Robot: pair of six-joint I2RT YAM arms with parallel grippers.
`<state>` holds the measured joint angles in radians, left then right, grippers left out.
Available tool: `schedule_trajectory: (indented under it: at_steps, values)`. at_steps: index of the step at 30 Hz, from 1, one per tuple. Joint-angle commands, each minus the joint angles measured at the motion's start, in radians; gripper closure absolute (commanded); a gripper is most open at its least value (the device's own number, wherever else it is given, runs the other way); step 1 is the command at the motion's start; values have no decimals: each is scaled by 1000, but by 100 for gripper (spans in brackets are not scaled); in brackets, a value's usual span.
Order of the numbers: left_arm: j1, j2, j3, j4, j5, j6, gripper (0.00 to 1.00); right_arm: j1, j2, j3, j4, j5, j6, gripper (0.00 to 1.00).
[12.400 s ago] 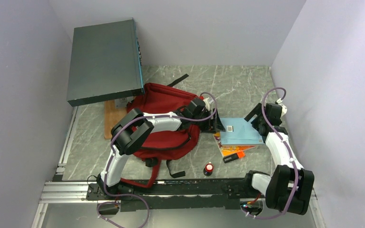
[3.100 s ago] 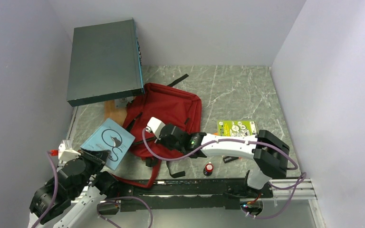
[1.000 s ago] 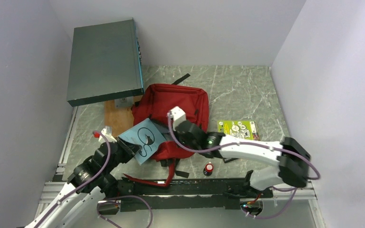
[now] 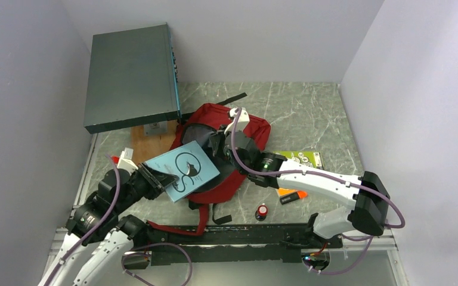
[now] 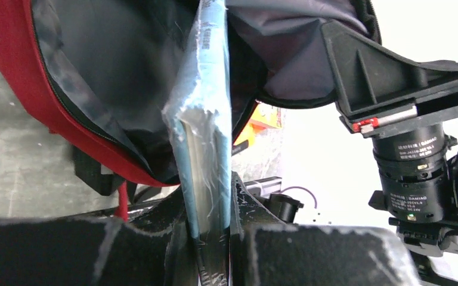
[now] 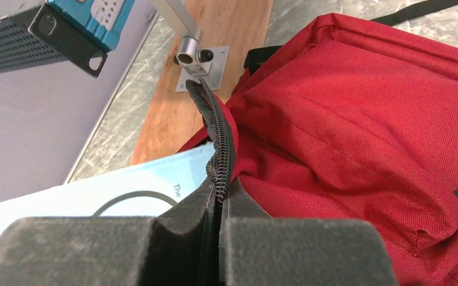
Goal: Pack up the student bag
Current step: Place the book in the student bag.
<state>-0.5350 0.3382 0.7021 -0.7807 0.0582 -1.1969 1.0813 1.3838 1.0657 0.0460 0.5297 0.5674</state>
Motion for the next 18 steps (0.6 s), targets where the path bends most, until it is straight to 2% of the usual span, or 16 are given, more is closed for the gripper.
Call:
schedule_trajectory:
  at_steps: [1, 5, 10, 15, 18]
  values:
    - [3, -50, -90, 168, 61, -201, 100, 2, -57, 16, 94, 56, 73, 100]
    - [3, -128, -229, 276, 36, -341, 100, 2, -76, -2, 120, 52, 94, 100]
    - [3, -169, -342, 377, -34, -411, 100, 2, -74, 8, 117, 31, 114, 100]
    - [3, -82, -453, 683, -52, -428, 100, 2, -71, 7, 108, -4, 143, 100]
    - [3, -8, -475, 862, -90, -382, 100, 2, -72, 12, 83, -39, 156, 100]
